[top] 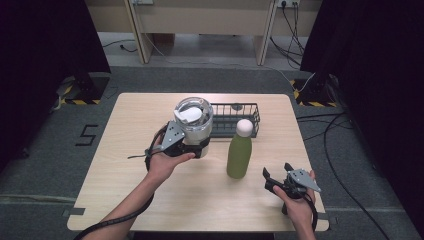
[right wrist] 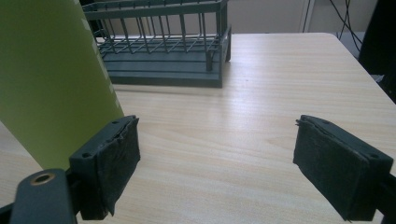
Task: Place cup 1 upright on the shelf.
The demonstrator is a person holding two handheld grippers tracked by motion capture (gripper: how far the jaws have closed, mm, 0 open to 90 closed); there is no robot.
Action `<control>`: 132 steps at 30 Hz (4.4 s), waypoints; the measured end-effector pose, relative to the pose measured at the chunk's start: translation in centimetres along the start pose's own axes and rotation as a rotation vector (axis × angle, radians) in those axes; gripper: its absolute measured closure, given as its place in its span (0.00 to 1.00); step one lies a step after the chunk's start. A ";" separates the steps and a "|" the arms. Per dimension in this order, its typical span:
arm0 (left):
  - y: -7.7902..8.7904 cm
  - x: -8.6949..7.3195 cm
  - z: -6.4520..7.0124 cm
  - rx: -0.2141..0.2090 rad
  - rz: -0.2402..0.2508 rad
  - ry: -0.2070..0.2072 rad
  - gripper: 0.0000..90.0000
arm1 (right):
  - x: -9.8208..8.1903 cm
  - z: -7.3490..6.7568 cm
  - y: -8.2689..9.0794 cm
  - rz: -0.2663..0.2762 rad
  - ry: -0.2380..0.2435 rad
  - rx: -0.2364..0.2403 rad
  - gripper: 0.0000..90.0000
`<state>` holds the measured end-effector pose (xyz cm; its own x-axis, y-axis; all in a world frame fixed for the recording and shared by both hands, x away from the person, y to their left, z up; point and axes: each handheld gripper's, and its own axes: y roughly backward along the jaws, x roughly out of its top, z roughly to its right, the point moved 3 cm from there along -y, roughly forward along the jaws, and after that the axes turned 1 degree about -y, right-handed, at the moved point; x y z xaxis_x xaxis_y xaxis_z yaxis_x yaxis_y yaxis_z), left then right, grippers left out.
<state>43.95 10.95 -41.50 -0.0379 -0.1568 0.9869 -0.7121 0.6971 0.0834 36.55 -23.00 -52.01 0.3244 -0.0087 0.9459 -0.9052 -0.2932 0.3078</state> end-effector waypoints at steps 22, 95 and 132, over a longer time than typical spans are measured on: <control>-1.8 0.8 -1.6 0.025 0.002 0.006 0.10 | -0.1 0.1 -0.1 0.000 -0.005 -0.002 0.16; -7.8 3.9 -3.2 0.053 0.028 0.023 0.10 | -0.4 0.4 -0.2 -0.008 -0.009 -0.004 0.16; -10.1 5.2 -3.6 0.053 0.037 0.034 0.10 | -0.4 0.6 -0.2 -0.009 -0.009 -0.004 0.17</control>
<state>53.50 5.61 -36.72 -0.0418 -0.1070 0.9934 -0.7468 0.6638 0.0401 36.74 -23.52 -52.53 0.3351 -0.0147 0.9421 -0.9031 -0.2899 0.3168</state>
